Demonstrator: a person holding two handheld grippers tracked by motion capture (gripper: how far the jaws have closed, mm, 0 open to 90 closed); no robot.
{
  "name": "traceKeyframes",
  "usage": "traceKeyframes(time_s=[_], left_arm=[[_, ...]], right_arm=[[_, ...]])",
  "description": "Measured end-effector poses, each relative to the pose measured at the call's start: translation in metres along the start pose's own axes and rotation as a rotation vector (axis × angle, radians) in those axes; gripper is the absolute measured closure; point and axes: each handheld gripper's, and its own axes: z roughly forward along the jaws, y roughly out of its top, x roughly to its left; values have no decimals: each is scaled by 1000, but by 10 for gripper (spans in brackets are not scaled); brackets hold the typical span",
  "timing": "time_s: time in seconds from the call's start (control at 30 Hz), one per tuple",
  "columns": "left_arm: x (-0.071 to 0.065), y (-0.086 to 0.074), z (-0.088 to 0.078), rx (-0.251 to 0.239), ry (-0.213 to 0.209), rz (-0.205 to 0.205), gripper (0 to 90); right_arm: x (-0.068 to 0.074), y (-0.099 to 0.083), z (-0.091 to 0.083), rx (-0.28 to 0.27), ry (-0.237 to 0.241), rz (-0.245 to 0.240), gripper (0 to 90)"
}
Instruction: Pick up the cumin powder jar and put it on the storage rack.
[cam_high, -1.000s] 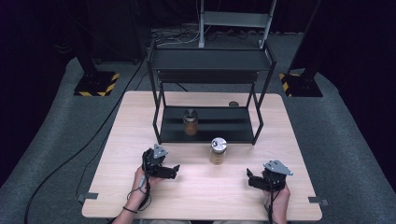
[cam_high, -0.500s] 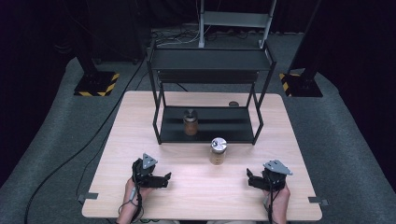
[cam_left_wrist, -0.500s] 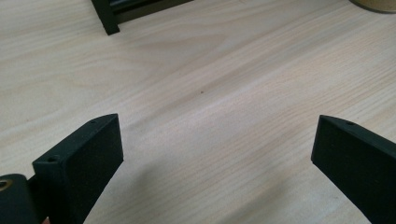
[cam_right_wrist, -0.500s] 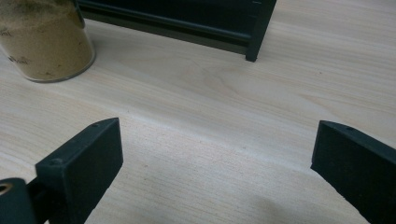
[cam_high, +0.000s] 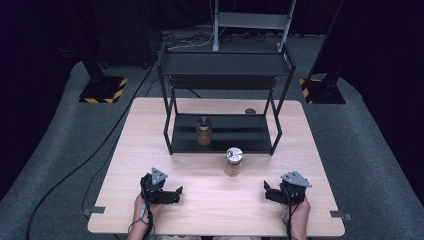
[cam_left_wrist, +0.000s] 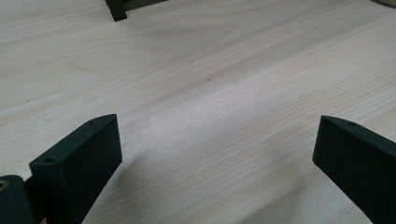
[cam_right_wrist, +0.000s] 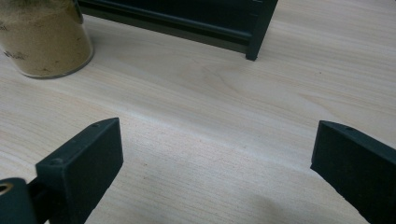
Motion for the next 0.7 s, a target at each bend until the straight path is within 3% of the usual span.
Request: traceKeyframes(time_s=[0.17,0.3,0.43,0.57,0.7], left_arm=[[-2,-1,-1,-3,5,8,7],[-7,-3,-2,-9,12,31,4],[-3,-2,-2,-4,-3,21,4],[0,-4,-3,-14,-16,7,4],[1,-1,-1,3,-28,19,4]], right_arm=[[3,3,1,15,-6,-19,9],[8,11,6,58,-16,-55,0],[14,17,8,97,-12,-86,0],[17,24,8,100,23,-74,0],[17,30,6,83,68,-63,0]])
